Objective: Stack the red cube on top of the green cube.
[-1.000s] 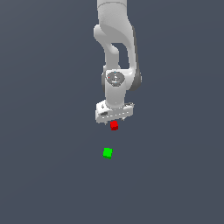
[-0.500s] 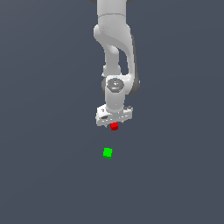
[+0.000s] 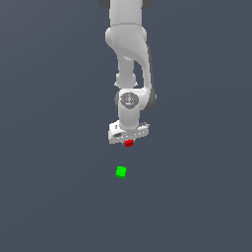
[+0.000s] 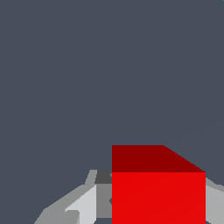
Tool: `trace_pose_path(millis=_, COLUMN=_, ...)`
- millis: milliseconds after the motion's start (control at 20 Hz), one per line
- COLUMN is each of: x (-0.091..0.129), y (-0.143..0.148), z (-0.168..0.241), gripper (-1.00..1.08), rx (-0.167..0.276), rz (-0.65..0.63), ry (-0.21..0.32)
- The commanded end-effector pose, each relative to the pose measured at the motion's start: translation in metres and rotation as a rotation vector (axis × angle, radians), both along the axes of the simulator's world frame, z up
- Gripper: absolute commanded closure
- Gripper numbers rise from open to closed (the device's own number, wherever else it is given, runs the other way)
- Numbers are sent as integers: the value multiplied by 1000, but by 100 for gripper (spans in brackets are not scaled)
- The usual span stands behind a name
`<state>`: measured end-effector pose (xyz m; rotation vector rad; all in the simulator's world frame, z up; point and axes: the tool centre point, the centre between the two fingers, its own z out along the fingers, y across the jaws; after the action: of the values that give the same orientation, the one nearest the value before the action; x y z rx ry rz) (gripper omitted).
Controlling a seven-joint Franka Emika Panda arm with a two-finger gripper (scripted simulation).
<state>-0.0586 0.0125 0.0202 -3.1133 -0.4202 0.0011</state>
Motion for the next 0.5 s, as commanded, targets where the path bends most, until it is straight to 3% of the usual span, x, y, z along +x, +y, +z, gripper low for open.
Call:
trace_pose_path(millis=0, x=0, y=0, z=0, gripper=108, rx=0, rz=0, ry=-1)
trace_pose_path(millis=450, x=0, y=0, z=1, gripper=108, rx=0, rz=0, ry=-1)
